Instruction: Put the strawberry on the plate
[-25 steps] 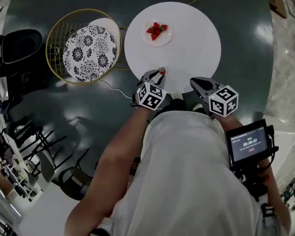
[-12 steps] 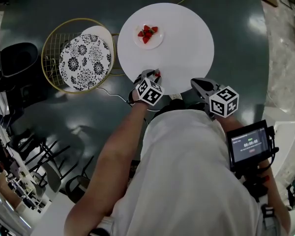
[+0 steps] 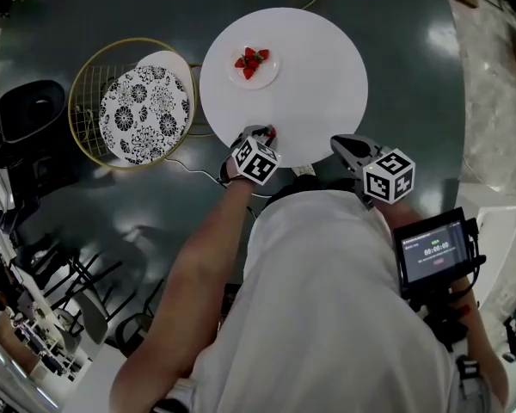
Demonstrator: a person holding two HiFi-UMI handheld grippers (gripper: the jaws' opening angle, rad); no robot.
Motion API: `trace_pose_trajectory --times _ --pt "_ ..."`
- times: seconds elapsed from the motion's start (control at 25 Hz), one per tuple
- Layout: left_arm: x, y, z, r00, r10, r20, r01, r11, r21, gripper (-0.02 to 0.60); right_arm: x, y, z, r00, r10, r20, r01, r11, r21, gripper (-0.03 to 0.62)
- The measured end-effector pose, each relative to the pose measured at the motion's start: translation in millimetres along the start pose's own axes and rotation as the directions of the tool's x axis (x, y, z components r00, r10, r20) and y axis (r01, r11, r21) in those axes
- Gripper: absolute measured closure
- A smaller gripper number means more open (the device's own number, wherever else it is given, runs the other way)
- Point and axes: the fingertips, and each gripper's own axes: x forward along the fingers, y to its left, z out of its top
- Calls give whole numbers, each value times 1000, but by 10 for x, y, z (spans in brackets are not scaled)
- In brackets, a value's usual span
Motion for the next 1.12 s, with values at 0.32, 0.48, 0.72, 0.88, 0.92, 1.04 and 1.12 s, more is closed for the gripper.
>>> trace_pose_trajectory --times 0.32,0.48,0.72,0.88,0.92,1.04,1.12 --pt "-110 -1 38 999 -12 51 14 998 -53 463 74 0 157 1000 14 26 -13 1000 -22 586" --pt "-201 -102 110 995 -28 98 36 996 -87 463 64 26 212 999 21 34 -20 999 -43 586" --pt "-576 -203 355 982 8 189 18 991 -136 463 -90 187 398 999 30 34 -27 996 -83 586" --pt "-729 -196 444 965 53 258 -4 983 -184 463 -43 278 426 998 56 34 -52 992 -115 586" --pt "-762 -194 491 961 60 270 -6 981 -196 463 -43 280 459 998 63 29 -59 991 -121 586" --pt "-850 -144 583 955 84 283 -18 974 -227 463 -22 266 566 996 84 10 -82 986 -142 586" --pt "-878 -97 677 951 103 292 -26 966 -257 463 -12 192 660 995 97 -2 -96 984 -150 586"
